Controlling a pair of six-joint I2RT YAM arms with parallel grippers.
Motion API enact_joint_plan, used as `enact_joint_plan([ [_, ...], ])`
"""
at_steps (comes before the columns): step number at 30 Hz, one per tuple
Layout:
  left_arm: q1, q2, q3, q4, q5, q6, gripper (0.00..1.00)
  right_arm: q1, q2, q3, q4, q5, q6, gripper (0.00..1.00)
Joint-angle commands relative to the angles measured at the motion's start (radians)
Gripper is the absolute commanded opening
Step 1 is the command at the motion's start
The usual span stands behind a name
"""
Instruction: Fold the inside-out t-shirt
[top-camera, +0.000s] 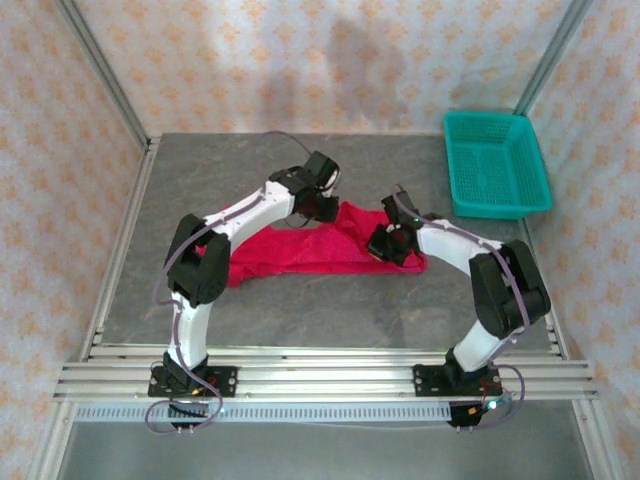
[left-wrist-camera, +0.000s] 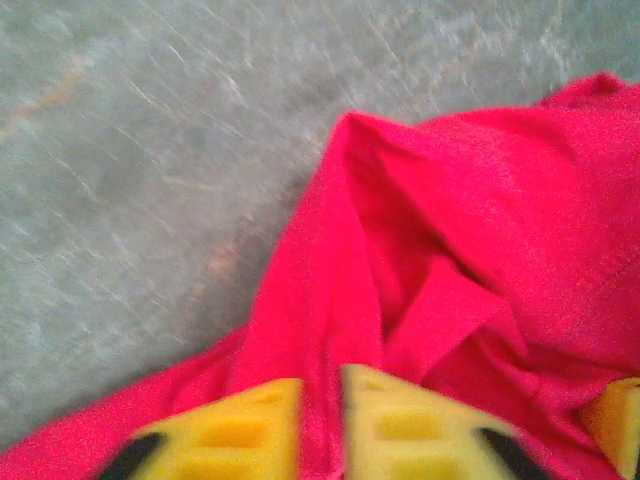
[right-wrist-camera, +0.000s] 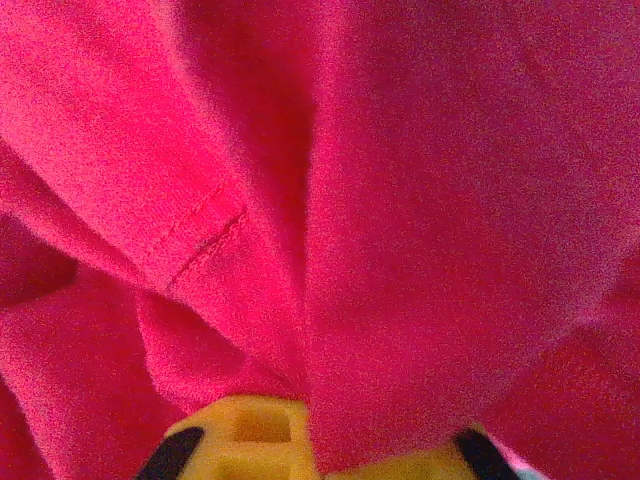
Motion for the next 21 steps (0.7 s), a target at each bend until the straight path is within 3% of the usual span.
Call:
enact_joint_plan([
  [1,-0.020,-0.039,-0.042,0.026,0.002,-0.031,0.51,0.010,-0.063,0.023,-0.099,0.048,-0.056,0.30],
  [2,-0.023,-0.039,-0.048,0.032,-0.004,-0.032,0.58,0.011,-0.086,0.032,-0.127,0.072,-0.063,0.35],
  [6,-0.022,-0.024,-0.042,0.026,-0.025,-0.029,0.58,0.011,-0.170,0.057,-0.171,0.143,-0.062,0.31],
  [7,-0.022,-0.020,-0.041,0.027,-0.031,-0.029,0.54,0.012,-0.184,0.061,-0.164,0.151,-0.055,0.27],
  [9,-0.019,-0.012,-0.039,0.025,-0.035,-0.030,0.34,0.011,-0.186,0.066,-0.131,0.146,-0.032,0.18],
  [12,-0.019,-0.020,-0.059,0.028,-0.032,-0.033,0.13,0.011,-0.138,0.102,-0.058,0.096,0.016,0.18],
  [15,-0.020,-0.047,-0.103,0.049,-0.038,-0.042,0.06,0.011,-0.039,0.171,-0.003,0.070,0.068,0.25],
  [17,-0.016,-0.067,-0.130,0.053,-0.048,-0.047,0.06,0.014,0.035,0.229,0.003,0.072,0.089,0.28],
  [21,-0.002,-0.111,-0.195,0.067,-0.058,-0.061,0.07,0.023,0.161,0.322,0.012,0.050,0.126,0.43],
])
